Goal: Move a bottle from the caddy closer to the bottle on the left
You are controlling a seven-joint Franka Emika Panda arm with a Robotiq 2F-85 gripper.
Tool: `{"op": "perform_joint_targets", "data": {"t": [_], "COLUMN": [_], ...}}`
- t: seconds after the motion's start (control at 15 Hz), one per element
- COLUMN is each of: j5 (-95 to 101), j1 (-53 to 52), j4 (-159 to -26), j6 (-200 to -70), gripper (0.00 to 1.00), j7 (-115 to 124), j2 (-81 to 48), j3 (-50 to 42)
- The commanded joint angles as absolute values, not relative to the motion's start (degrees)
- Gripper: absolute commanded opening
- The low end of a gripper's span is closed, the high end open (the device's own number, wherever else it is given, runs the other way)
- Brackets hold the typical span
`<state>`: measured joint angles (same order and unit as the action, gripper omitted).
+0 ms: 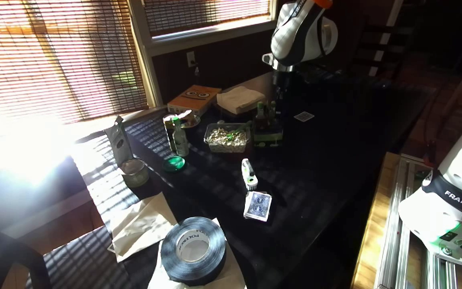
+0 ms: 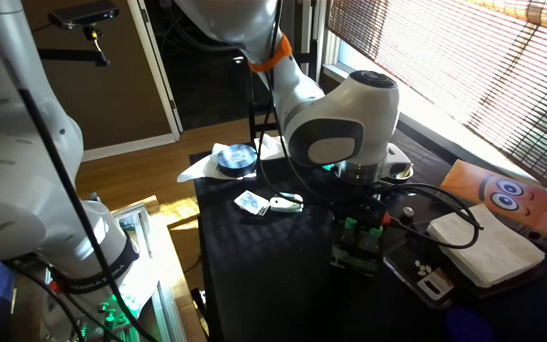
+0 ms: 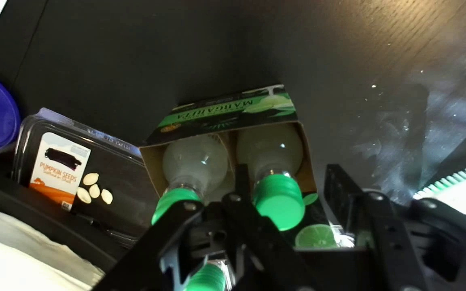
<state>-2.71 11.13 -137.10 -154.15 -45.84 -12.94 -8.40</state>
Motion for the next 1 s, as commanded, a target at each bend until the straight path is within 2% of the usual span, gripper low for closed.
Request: {"op": "perform_joint_targets", "data": {"t": [0.0,0.07,0.13,0.27,0.33,0.53,0.6,0.93], "j5": [-2.2,-2.2,-2.0,-1.9,-1.7,-0.5,0.0,0.6], "j1": [12.6,12.7,12.7,12.9,13.0,12.8,12.7,12.8], "j4": [-136.9,-136.9,-137.0,-137.1,-137.1,-137.2,-137.1,-134.3], "j6": [-156.7,-157.3,-158.0,-159.1,-159.7,-160.5,-160.2,-150.7], "gripper": [0.44,0.39,0.43,0.38,0.22,0.05,0.07,0.07], "j7": [-45.1,-45.0,-44.7,-44.3,-44.1,-42.8,-42.5,-42.5], "j2": [-14.2,-14.4,-14.6,-14.9,-15.0,-14.9,-14.6,-10.4], "j3": [-6.8,-6.6,-6.6,-6.3,-6.3,-6.8,-7.1,-6.8]}}
